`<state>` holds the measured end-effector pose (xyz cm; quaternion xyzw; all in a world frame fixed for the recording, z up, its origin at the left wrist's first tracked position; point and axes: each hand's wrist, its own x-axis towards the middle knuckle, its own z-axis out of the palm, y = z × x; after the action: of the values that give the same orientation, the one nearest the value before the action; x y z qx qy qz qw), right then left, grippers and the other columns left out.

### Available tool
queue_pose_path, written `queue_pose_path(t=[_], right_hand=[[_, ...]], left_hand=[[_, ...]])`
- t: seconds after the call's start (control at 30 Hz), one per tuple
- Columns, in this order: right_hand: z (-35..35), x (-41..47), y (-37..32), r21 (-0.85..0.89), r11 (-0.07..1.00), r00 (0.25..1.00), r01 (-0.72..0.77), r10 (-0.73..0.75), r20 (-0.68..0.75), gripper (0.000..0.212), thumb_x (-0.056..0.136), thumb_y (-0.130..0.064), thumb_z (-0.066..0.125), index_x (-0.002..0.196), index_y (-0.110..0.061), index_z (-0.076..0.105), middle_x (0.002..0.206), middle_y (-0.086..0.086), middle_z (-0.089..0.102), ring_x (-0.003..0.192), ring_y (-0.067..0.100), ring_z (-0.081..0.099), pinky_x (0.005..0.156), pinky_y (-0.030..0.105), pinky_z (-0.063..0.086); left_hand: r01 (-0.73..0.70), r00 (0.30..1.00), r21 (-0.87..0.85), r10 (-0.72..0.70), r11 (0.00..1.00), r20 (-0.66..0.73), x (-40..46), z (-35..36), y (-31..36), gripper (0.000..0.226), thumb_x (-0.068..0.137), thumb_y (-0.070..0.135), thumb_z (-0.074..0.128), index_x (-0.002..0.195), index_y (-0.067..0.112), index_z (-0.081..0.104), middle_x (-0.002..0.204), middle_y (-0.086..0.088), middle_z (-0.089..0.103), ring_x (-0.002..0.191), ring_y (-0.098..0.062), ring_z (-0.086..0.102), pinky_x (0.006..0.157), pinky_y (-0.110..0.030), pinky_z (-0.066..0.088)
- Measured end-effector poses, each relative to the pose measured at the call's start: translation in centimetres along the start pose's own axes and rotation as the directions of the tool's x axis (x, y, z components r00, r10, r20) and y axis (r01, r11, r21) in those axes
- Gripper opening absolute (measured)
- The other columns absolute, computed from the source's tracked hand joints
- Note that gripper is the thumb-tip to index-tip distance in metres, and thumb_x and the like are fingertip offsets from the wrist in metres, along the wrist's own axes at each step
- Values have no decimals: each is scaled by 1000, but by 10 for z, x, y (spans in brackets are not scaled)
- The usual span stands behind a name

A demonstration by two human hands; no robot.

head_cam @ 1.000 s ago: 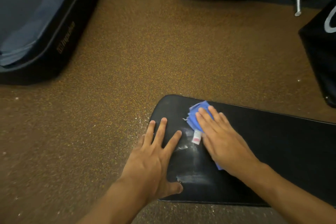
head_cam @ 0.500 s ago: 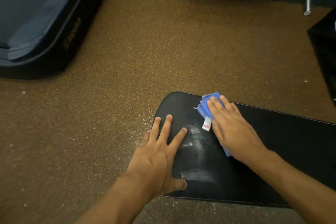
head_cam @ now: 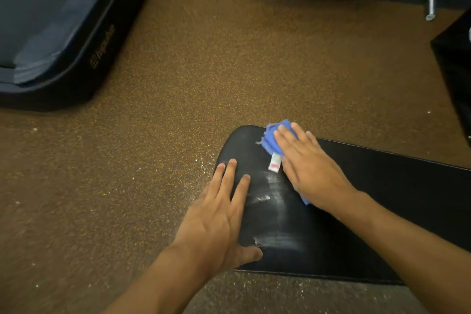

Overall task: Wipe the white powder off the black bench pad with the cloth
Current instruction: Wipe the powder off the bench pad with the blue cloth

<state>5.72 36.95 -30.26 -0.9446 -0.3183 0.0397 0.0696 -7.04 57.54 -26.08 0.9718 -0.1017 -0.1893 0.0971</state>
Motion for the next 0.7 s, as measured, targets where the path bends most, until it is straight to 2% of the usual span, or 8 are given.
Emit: queue_pose_path(t=[0.07,0.13,0.3,0.37,0.47,0.53,0.6,0.7], right_hand=[[4,29,-13,51,988,988,-149,150,-31,53,104,-24,30,154,-6,28,163,11,27,152,32,11,123,47,14],[8,52,-32,82,986,987,-145,149,-51,53,103,-22,32,154,-5,30,161,11,30,151,34,14,122,49,15],[4,20,-39,22,973,973,228,-229,23,56,101,-27,28,153,-6,33,161,11,31,152,31,15,122,46,19],[-1,-5,-22,-35,950,949,311,-307,75,56,102,-29,28,154,-7,32,162,9,27,153,27,13,122,44,18],[-3,-5,-2,-56,979,980,195,-193,45,57,101,-30,26,154,-9,33,162,8,30,152,27,15,120,46,21],[2,20,-11,14,999,999,45,-45,0,57,101,-28,27,153,-6,33,161,11,31,152,31,16,121,49,21],[7,43,-32,66,997,999,-28,29,-26,57,100,-25,31,152,-3,34,160,13,32,151,35,17,121,50,19],[12,35,-51,44,991,992,124,-123,-31,55,100,-26,31,150,-2,37,158,14,36,150,35,21,120,51,23]], left_hand=[[5,1000,-2,-5,1000,7,0,1,1,130,72,83,57,159,18,-13,161,-10,-36,150,-25,-31,128,-41,3],[8,1000,13,-8,1000,9,1,0,2,130,72,84,57,158,16,-14,161,-11,-36,150,-26,-31,128,-40,0],[2,1000,33,-2,999,10,0,-1,2,132,73,85,54,157,13,-16,162,-13,-33,150,-28,-30,127,-42,-1],[5,1000,9,-5,1000,0,0,-1,1,131,72,85,55,158,13,-13,162,-13,-33,150,-27,-30,127,-42,0],[-3,1000,-3,3,1000,-19,0,1,1,131,71,86,55,159,14,-11,162,-13,-34,150,-27,-30,127,-41,2],[-2,1000,-9,2,1000,-13,0,2,0,131,71,86,56,159,15,-12,162,-11,-35,150,-26,-30,128,-40,3],[7,1000,-14,-7,1000,-30,0,0,1,132,70,85,58,158,15,-12,162,-9,-34,151,-24,-29,128,-38,3],[-7,998,-54,4,999,-66,0,3,1,134,68,83,61,158,9,-4,165,-9,-20,154,-25,-18,128,-35,5]])
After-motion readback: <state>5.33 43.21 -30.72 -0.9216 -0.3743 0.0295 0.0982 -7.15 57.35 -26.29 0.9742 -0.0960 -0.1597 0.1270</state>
